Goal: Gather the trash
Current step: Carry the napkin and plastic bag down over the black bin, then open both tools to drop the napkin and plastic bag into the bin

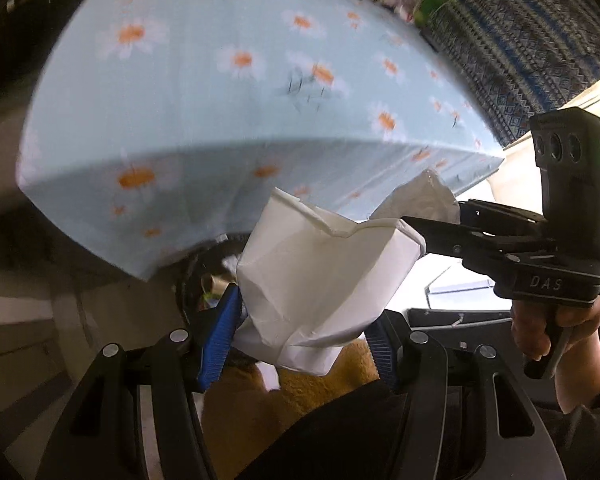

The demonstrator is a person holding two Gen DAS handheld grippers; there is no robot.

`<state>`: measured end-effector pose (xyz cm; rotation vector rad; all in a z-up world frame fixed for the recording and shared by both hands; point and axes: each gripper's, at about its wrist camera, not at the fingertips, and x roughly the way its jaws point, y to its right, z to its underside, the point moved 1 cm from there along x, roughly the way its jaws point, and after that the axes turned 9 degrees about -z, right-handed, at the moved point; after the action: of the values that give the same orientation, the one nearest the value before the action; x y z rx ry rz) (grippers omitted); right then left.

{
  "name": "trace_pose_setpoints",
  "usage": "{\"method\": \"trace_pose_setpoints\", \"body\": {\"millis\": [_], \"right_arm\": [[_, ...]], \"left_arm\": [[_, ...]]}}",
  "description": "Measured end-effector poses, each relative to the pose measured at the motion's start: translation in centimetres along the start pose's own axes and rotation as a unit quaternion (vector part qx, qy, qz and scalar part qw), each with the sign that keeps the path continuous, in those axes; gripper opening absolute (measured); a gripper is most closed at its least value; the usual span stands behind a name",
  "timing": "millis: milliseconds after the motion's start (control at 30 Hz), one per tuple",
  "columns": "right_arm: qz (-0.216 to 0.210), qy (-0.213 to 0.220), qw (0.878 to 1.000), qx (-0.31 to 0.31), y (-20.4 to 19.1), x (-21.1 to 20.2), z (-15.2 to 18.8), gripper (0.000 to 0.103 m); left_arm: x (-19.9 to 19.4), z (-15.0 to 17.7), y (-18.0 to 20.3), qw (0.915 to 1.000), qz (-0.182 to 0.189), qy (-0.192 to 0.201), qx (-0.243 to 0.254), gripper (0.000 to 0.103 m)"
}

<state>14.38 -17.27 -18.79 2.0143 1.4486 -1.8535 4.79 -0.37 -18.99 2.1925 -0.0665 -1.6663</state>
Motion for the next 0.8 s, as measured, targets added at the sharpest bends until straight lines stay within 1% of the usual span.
{"method": "trace_pose_setpoints", "body": {"millis": [67, 133, 233, 333, 400, 633, 800], "right_arm": [[0.005, -0.011, 1.0, 0.008, 0.6, 0.9, 0.5, 0.05], [0.022, -0.02, 1.0, 0.007, 1.2, 2.0, 1.1, 0.049], [0.02, -0.038, 0.999, 0.019, 2.2, 3.4, 1.9, 0.049], [0.02, -0.054, 0.998, 0.027, 3.0, 4.9, 2.8, 0.049], [0.022, -0.062, 0.997, 0.037, 3.7, 5.8, 3.4, 0.049], [0.025, -0.085, 0.993, 0.076, 5.9, 8.3, 4.4, 0.05], [0.02, -0.09, 0.992, 0.086, 6.5, 8.7, 4.6, 0.05]], "left_arm": [[1.5, 0.6, -0.2, 0.9998, -0.002, -0.017, -0.001, 0.057], [2.7, 0.9, -0.5, 0.9995, 0.002, -0.033, -0.004, 0.057], [4.6, 1.4, -1.2, 0.9986, 0.004, -0.052, -0.013, 0.057], [6.4, 1.8, -1.6, 0.9975, -0.003, -0.069, -0.017, 0.057], [7.5, 2.2, -2.0, 0.9966, 0.001, -0.08, -0.022, 0.057], [10.0, 2.8, -2.6, 0.9929, -0.005, -0.112, -0.04, 0.057], [10.9, 2.9, -2.7, 0.9913, -0.004, -0.124, -0.044, 0.058]]}}
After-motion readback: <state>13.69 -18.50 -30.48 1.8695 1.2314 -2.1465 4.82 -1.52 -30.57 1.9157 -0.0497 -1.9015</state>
